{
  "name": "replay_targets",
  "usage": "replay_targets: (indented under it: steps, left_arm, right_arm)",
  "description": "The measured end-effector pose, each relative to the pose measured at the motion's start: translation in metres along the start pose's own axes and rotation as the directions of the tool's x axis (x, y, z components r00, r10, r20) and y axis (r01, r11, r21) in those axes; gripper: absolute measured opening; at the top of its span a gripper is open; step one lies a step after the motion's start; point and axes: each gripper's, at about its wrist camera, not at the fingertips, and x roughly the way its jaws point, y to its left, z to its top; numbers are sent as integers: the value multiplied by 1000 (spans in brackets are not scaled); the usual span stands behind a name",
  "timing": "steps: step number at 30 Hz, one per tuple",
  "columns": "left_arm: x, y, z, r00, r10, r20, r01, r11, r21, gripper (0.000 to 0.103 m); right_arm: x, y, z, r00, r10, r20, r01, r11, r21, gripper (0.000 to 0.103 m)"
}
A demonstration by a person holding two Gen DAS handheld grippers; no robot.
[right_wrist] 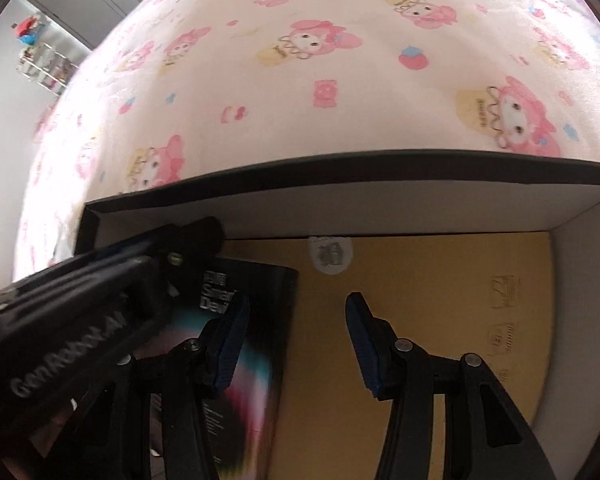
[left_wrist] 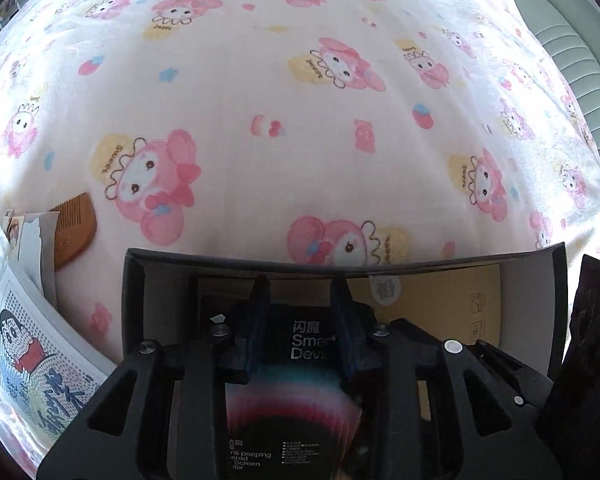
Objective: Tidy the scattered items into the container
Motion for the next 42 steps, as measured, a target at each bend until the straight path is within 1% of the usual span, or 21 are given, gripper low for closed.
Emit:
replay_targets:
  steps: [1,2,3,5,8,10,13,16,18,21,24,26,28,30,31,33,34,38,39,40,42]
  left_arm:
    - [3,0,-1,1000,17,-9,-17,1000,10,31]
    - [5,0,-3,999,39,-16,-39,999,16,31]
    - [5,-1,-5,998,60,-15,-60,998,19,30]
    - [4,-1,-8,998,61,-17,-61,998,17,30]
    - [1,3,-13,999,36,-31,-36,999,-6,30]
    - [-2,5,-19,999,18,-36,-18,1000,-12,30]
    - [-3,3,-28,999,25,-39,-24,1000,11,30]
    - [-5,4,-31,999,19,-46,-19,1000,-1,30]
    - [-9,8,-33,999,-1,-36,-1,999,-50,30]
    - [-13,10,-40,1000,-15,-20,14,997,-70,30]
    - [-14,12,-45,999,-38,-23,37,997,-68,30]
    - [-16,13,-48,997,-72,-25,70,995,-68,29]
    - [-24,17,-54,993,-113,-17,112,991,-77,31]
    - [-31,20,-55,991,-137,4,137,987,-79,33]
    - [-35,22,-56,989,-148,14,149,985,-85,33]
    - [-40,24,-62,982,-186,39,189,976,-109,33]
    - [-43,26,-67,978,-202,49,207,972,-113,33]
    - [-50,27,-81,972,-227,69,233,965,-116,33]
    - [-55,29,-85,970,-223,93,234,964,-129,32]
    - [-60,30,-89,970,-210,120,226,964,-141,32]
    - [-67,27,-95,977,-151,148,171,976,-132,32]
  right_arm:
    - [6,2,0,998,56,-27,-56,998,-1,47]
    - [11,5,-1,995,83,-52,-83,996,-11,47]
    - [13,11,-4,995,85,-58,-87,995,-41,47]
    - [12,18,-12,996,65,-56,-70,993,-100,47]
    - [5,4,-19,997,32,-63,-34,999,-31,47]
    - [-4,-9,-22,1000,2,-31,-2,1000,14,47]
    - [-12,-22,-27,999,-47,11,46,998,52,47]
    - [-6,-21,-32,999,-33,1,33,998,55,47]
    - [-3,-13,-35,998,-63,9,62,998,32,47]
    - [6,-2,-40,1000,18,-19,-17,998,57,47]
    - [15,16,-48,1000,18,-22,-19,1000,-2,47]
    - [16,17,-53,997,62,-35,-61,998,15,47]
    - [13,13,-56,997,74,-33,-73,997,37,47]
    - [1,5,-56,999,36,21,-37,998,58,47]
    - [-6,2,-56,998,-13,55,10,998,57,47]
    - [-16,-5,-56,986,-115,117,109,992,57,47]
    - [-17,-9,-57,983,-143,117,137,989,64,47]
    - [-1,-18,-61,990,-131,43,127,989,82,47]
    - [3,-16,-62,990,-138,34,135,988,78,47]
    - [4,-14,-64,988,-148,37,146,987,71,47]
    - [4,-13,-65,986,-157,53,152,984,92,47]
